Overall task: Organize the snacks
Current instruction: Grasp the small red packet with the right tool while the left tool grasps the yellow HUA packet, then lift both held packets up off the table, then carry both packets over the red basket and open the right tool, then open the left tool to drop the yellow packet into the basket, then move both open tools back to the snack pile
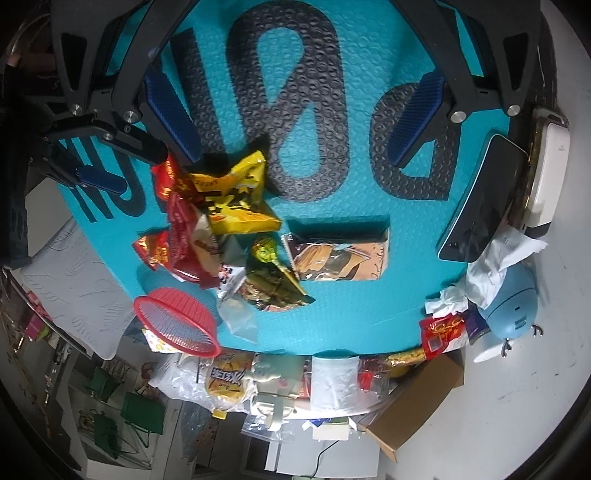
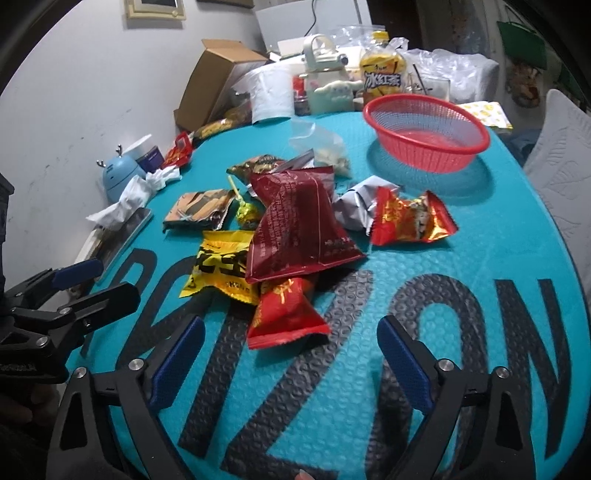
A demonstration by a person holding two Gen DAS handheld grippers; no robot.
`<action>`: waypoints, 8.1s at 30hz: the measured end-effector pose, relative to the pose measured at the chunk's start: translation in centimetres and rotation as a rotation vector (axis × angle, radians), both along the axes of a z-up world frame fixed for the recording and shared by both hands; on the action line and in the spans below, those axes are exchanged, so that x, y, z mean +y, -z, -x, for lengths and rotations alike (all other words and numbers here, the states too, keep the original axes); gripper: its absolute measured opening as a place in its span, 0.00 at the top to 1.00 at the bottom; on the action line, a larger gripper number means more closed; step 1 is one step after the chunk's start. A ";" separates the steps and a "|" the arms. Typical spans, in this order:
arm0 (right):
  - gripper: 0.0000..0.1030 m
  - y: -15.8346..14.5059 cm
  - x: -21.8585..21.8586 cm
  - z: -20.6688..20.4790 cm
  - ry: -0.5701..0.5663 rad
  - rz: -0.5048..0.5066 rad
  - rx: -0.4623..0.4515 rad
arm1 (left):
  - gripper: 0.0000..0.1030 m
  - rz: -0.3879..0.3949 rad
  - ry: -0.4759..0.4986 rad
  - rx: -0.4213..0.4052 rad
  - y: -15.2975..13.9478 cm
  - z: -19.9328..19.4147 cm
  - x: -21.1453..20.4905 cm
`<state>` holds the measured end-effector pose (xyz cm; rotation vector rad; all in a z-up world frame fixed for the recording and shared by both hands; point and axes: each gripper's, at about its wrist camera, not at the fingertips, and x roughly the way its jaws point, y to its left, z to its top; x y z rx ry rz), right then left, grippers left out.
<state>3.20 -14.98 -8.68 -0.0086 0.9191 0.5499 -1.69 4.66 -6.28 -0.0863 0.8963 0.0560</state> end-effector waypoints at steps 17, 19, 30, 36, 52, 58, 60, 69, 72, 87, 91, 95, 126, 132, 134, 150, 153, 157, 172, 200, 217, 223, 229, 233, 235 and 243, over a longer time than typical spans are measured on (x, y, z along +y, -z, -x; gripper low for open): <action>0.60 2.5 0.8 -3.3 -0.054 -0.009 0.070 | 0.01 0.078 0.029 0.055 1.5 -3.6 -0.4; 0.64 2.5 0.3 -3.3 -0.057 -0.036 0.074 | 0.01 0.088 0.039 0.062 1.7 -4.1 -0.9; 0.66 1.9 -2.1 -2.6 -0.049 -0.066 0.072 | 0.01 0.096 0.070 0.137 4.3 -7.6 -3.5; 0.66 1.9 -3.1 -2.4 -0.023 -0.071 0.072 | 0.03 0.094 0.089 0.143 5.3 -8.6 -4.4; 0.66 1.6 -3.8 -0.9 -0.026 -0.072 0.055 | 0.53 0.099 0.116 0.077 4.5 -6.6 -4.7; 0.66 1.5 -4.0 0.4 -0.025 -0.075 0.051 | 0.53 0.111 0.123 0.052 3.9 -4.3 -4.8; 0.66 1.4 -4.0 0.9 -0.028 -0.076 0.048 | 0.53 0.114 0.127 0.049 3.7 -3.6 -4.8; 0.66 0.5 -4.1 3.2 -0.028 -0.076 0.017 | 0.53 0.120 0.157 0.015 2.5 -1.3 -5.3; 0.66 0.0 -4.2 3.9 -0.025 -0.077 0.001 | 0.53 0.124 0.178 -0.007 2.0 -0.8 -5.8; 0.66 -2.9 -6.4 4.4 0.044 -0.093 -0.073 | 0.53 0.141 0.265 -0.122 -2.0 -1.9 -8.1; 0.66 -4.0 -6.9 3.8 0.054 -0.100 -0.095 | 0.53 0.135 0.289 -0.156 -3.4 -3.1 -8.6; 0.66 -5.4 -7.3 2.7 0.056 -0.095 -0.134 | 0.53 0.121 0.309 -0.189 -4.9 -4.6 -9.0; 0.66 -11.0 -9.4 -16.0 0.087 0.026 -0.286 | 0.53 0.099 0.421 -0.197 -8.5 -24.3 -13.4; 0.66 -10.0 -9.6 -20.6 0.090 0.044 -0.261 | 0.53 0.094 0.414 -0.152 -7.1 -28.3 -13.9; 0.66 -9.6 -9.6 -21.9 0.092 0.055 -0.250 | 0.53 0.086 0.410 -0.133 -6.3 -29.7 -14.2; 0.66 -5.0 -9.9 -27.7 0.122 0.085 -0.160 | 0.53 0.009 0.394 -0.039 -1.7 -35.7 -16.2; 0.66 -4.5 -9.9 -28.0 0.127 0.090 -0.147 | 0.52 -0.021 0.389 -0.040 -1.6 -35.7 -16.3; 0.64 -4.3 -10.1 -28.2 0.144 0.107 -0.142 | 0.50 -0.011 0.368 -0.003 -1.3 -36.1 -16.0; 0.59 -7.2 -11.0 -26.1 0.185 0.114 -0.186 | 0.24 -0.061 0.318 -0.098 -5.4 -33.9 -15.5; 0.59 -16.9 -9.0 -14.2 0.193 0.085 -0.398 | 0.24 -0.078 0.317 -0.316 -15.0 -20.0 -13.0; 0.56 -14.7 -6.4 -5.8 0.155 0.066 -0.387 | 0.24 -0.090 0.313 -0.312 -12.0 -12.0 -10.8; 0.56 -12.7 -5.6 -3.4 0.166 0.076 -0.363 | 0.24 -0.098 0.295 -0.294 -10.0 -9.5 -10.0; 0.56 -10.0 -5.0 -1.5 0.154 0.049 -0.303 | 0.24 -0.081 0.272 -0.248 -7.7 -7.4 -8.8; 0.56 -8.2 -4.5 -0.6 0.123 0.019 -0.255 | 0.24 -0.070 0.260 -0.211 -6.1 -6.5 -8.0; 0.56 -7.4 -4.2 -0.3 0.114 0.011 -0.237 | 0.24 -0.057 0.252 -0.188 -5.3 -6.1 -7.6; 0.56 -4.6 -2.6 0.3 0.052 -0.023 -0.159 | 0.24 0.010 0.220 -0.132 -2.7 -5.3 -5.7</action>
